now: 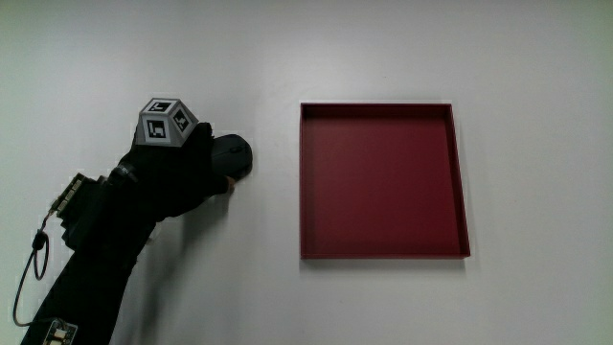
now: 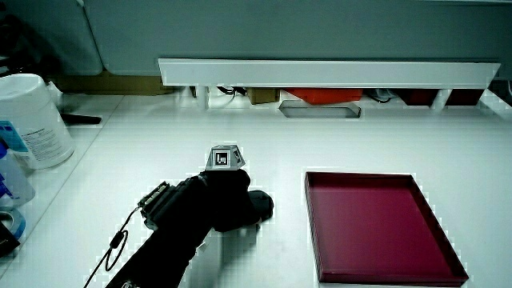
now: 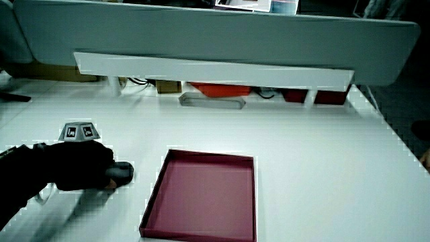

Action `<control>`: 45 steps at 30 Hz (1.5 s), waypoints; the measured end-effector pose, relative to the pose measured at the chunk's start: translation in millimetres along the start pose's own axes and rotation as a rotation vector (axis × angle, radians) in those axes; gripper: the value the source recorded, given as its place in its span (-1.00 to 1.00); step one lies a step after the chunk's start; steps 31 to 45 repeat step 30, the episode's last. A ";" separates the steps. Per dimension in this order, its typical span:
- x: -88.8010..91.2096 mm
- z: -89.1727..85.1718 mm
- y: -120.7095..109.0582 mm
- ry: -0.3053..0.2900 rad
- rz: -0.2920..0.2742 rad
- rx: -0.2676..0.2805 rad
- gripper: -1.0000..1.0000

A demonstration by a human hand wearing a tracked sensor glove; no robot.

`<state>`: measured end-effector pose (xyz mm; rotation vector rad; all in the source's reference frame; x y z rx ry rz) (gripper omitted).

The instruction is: Pick mouse from desk

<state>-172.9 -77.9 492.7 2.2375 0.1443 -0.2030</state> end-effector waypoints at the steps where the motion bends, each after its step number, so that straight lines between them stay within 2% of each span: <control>1: 0.5 0.1 -1.0 -0.003 0.004 0.002 0.95; 4: -0.8 0.9 -1.8 0.009 -0.008 0.014 1.00; 8: 0.9 7.4 -9.0 -0.011 -0.018 0.032 1.00; 13: 11.0 20.7 -23.6 -0.015 -0.073 0.071 1.00; 15: 18.8 25.2 -28.6 -0.019 -0.097 0.093 1.00; 16: 23.9 27.6 -32.1 -0.031 -0.097 0.077 1.00; 21: 49.3 32.7 -34.8 -0.035 -0.154 0.078 1.00; 22: 56.4 37.2 -39.0 -0.001 -0.184 0.085 1.00; 23: 59.3 37.6 -37.5 -0.014 -0.196 0.093 1.00; 24: 63.5 41.8 -39.7 0.059 -0.180 0.116 1.00; 30: 96.4 53.5 -40.9 0.048 -0.266 0.106 1.00; 45: 96.4 53.5 -40.9 0.048 -0.266 0.106 1.00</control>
